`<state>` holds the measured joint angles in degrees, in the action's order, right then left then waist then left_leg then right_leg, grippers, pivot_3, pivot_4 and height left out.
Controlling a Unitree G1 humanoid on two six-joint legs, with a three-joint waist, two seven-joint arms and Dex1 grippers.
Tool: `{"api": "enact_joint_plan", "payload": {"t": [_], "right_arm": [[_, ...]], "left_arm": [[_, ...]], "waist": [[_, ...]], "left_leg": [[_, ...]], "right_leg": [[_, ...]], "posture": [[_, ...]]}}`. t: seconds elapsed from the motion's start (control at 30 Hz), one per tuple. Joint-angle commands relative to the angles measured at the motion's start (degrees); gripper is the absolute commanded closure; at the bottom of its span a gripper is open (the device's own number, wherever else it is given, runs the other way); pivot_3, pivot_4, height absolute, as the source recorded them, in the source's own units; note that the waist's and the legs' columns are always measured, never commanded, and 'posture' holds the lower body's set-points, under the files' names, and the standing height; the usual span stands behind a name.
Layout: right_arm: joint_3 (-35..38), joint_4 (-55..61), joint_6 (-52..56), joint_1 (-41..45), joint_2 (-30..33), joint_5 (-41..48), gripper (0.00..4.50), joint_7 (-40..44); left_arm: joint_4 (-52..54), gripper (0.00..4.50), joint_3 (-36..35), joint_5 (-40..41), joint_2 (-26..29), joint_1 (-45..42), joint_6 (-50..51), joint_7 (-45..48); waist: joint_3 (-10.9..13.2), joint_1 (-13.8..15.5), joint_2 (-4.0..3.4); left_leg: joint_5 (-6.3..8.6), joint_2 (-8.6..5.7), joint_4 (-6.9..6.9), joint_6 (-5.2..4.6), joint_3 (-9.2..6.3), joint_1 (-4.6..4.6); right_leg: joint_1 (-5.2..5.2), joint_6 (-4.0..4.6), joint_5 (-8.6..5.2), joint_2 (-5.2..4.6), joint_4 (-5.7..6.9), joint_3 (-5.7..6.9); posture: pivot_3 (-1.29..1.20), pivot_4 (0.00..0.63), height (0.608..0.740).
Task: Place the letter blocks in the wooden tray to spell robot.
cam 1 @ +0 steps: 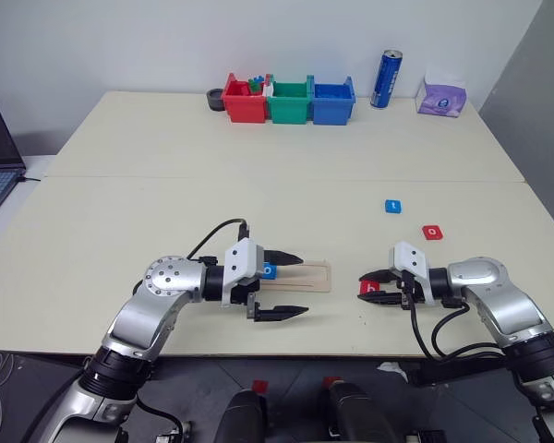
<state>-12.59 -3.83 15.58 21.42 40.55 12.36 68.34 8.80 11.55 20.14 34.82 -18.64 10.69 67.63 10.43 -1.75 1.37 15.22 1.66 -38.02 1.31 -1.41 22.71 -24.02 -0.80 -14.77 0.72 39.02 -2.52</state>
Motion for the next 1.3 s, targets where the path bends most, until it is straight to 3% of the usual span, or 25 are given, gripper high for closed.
{"api": "enact_joint_plan", "payload": {"t": [0.03,0.37,1.3], "right_arm": [[0.7,5.9,3.4,3.1,-1.1,2.0,3.07,-0.3],[-4.6,7.7,13.8,11.5,-11.9,0.0,3.07,-8.1],[-10.6,-7.2,8.8,17.4,-23.5,-7.5,3.07,-11.0]], "left_arm": [[-0.1,0.0,-3.2,1.0,1.8,-0.9,-1.2,1.1],[-7.6,0.0,-9.9,0.8,9.2,0.3,-7.1,6.9],[-8.8,0.0,-11.5,0.8,10.7,-0.3,-7.6,7.4]], "waist": [[0.0,-0.1,0.0],[0.0,0.1,-0.02],[0.0,-0.1,-0.02]], "left_leg": [[0.0,0.01,0.0,0.0,0.0,-0.01],[0.0,0.05,0.01,0.0,-0.04,0.03],[0.0,0.04,0.0,0.0,-0.06,0.1]], "right_leg": [[0.0,0.0,0.0,0.0,0.01,0.0],[-0.04,0.07,0.03,0.02,0.0,0.07],[-0.1,0.14,0.08,0.0,0.03,0.12]], "posture": [[0.0,0.15,0.74],[0.0,0.15,0.74],[0.0,0.15,0.74]]}}
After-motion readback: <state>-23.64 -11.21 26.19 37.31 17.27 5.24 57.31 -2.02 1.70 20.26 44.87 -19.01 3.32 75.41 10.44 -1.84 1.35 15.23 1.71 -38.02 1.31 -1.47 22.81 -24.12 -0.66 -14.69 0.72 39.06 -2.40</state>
